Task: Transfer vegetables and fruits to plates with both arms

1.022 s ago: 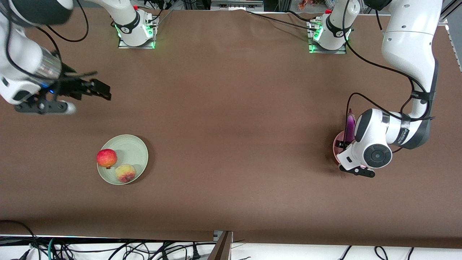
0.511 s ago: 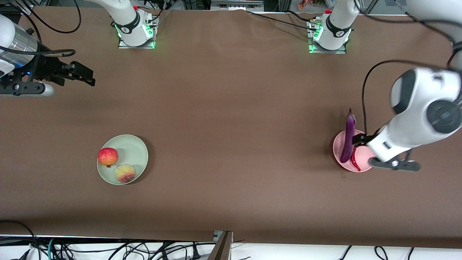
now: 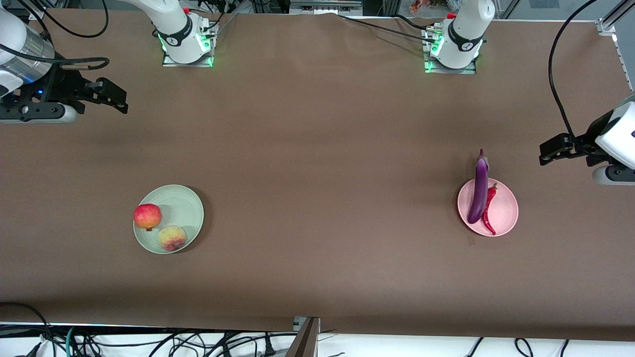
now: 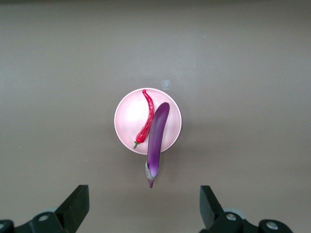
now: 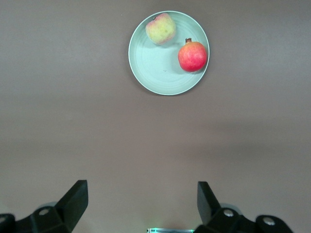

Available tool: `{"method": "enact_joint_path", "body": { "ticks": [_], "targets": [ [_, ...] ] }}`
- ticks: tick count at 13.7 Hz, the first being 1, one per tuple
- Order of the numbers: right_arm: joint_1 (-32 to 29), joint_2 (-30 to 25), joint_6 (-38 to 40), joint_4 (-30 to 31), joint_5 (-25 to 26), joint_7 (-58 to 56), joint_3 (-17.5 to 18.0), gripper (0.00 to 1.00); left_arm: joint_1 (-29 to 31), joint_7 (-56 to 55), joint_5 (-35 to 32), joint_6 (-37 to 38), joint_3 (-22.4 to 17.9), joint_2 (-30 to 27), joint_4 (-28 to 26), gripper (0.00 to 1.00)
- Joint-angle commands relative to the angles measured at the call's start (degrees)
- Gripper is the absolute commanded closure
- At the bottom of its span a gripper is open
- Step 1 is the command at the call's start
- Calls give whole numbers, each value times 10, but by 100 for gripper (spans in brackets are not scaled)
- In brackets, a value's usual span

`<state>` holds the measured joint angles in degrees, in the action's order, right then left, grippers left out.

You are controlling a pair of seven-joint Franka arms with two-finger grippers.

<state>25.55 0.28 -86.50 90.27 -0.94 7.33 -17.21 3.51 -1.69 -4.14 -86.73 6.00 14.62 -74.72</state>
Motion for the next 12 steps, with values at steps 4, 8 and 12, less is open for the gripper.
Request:
{"method": "enact_joint_path", "body": {
  "ticks": [4,8,12],
  "targets": [
    [-99,-19,-10,14,15,-14,98,1,-7,20,28,-82,-20,-196,-250,0],
    [-99,-18,-17,17,17,-15,102,1,-20,21,28,-82,-20,-188,-239,0],
    [-99,-15,-30,27,18,-15,100,1,-34,21,28,-82,-35,-187,-238,0]
  ]
}}
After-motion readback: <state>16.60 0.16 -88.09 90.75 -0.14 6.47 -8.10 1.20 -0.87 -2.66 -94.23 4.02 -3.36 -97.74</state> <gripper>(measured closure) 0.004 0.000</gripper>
